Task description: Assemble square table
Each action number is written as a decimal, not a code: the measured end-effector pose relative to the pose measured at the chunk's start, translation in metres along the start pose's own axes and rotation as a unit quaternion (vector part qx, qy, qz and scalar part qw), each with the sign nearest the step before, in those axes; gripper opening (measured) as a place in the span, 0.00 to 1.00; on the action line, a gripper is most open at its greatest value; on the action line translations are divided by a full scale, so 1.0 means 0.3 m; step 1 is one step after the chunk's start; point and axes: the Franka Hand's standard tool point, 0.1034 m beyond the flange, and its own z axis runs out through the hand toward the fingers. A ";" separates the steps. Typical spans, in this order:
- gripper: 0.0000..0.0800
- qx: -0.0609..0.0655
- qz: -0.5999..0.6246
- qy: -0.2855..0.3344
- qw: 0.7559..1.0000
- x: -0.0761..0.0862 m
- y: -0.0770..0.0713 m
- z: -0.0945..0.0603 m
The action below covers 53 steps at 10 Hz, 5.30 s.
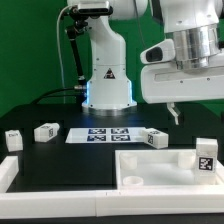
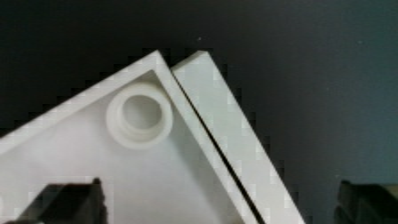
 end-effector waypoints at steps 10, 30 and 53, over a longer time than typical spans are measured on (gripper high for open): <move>0.81 -0.067 -0.412 -0.012 0.909 -0.171 0.178 0.118; 0.81 -0.273 -0.365 -0.412 0.790 -0.353 0.366 0.206; 0.36 -0.201 -0.388 -0.272 0.858 -0.145 0.345 -0.132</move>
Offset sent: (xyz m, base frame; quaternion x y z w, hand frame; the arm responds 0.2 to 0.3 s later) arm 0.0000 0.0000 0.0000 0.0000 0.0000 -0.1296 0.9916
